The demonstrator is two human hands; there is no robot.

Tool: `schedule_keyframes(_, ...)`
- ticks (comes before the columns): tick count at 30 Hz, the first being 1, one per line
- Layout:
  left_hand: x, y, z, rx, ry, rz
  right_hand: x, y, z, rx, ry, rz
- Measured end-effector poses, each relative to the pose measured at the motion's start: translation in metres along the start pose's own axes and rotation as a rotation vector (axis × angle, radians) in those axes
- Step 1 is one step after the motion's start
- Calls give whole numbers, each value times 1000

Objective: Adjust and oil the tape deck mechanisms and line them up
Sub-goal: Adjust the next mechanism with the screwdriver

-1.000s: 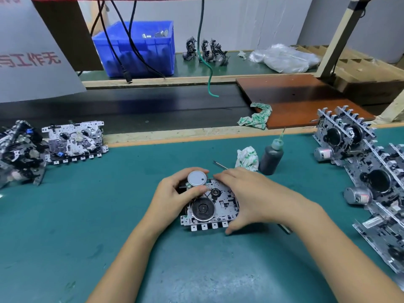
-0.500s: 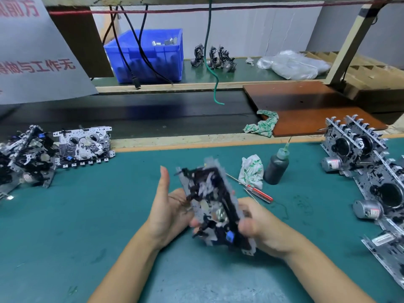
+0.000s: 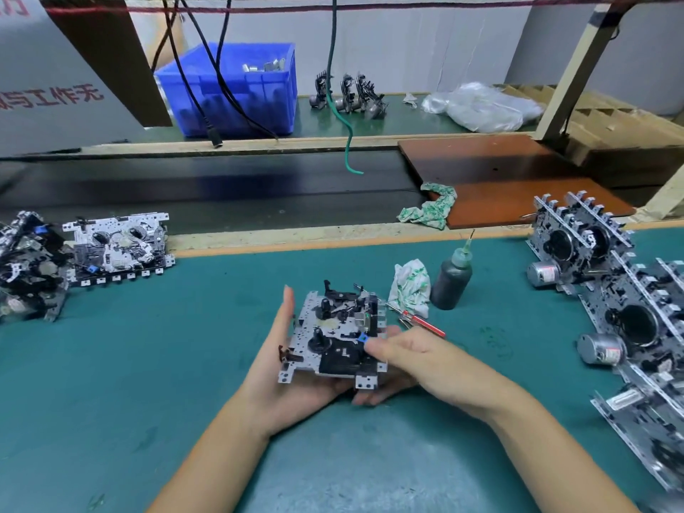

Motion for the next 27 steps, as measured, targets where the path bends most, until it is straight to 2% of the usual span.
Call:
schedule_keyframes(1, 0, 0, 0, -13, 10, 7, -3, 0, -1, 3, -38, 39)
schedule_keyframes(3, -1, 0, -1, -32, -40, 16, -1, -1, -10, -106, -185, 33)
schedule_keyframes(4, -2, -1, -2, -39, -76, 21, 2, -3, -19, -207, -373, -20)
schedule_keyframes(7, -4, -1, -2, -36, -183, 12, 18, -13, -41, -568, -1198, -215)
schedule_keyframes(8, -6, -1, -1, -41, -200, 5, 22, -15, -43, -642, -1279, -254)
schedule_keyframes(10, -6, -2, -1, -36, -215, -14, 27, -19, -44, -660, -1286, -233)
schedule_keyframes(13, -6, -3, -4, -32, -284, -48, 14, -19, -42, -563, -1396, -94)
schedule_keyframes(22, -2, 2, -13, -146, -262, -90, 2, -14, -45, -455, -1294, -54)
schedule_keyframes(24, -2, 3, -16, -163, -238, -92, 1, -11, -45, -424, -1111, -85)
schedule_keyframes(27, -1, 3, -19, -192, -170, -98, 2, -5, -32, -297, -628, -153)
Point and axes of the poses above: each hand's wrist, its own y-axis towards the middle knuckle, its own z-axis out of the palm, x = y × z, the point moved 4 cm from there along y, towards the middle knuckle, and after that the axes turned 7 degrees about -x, right-handed, at the moved point
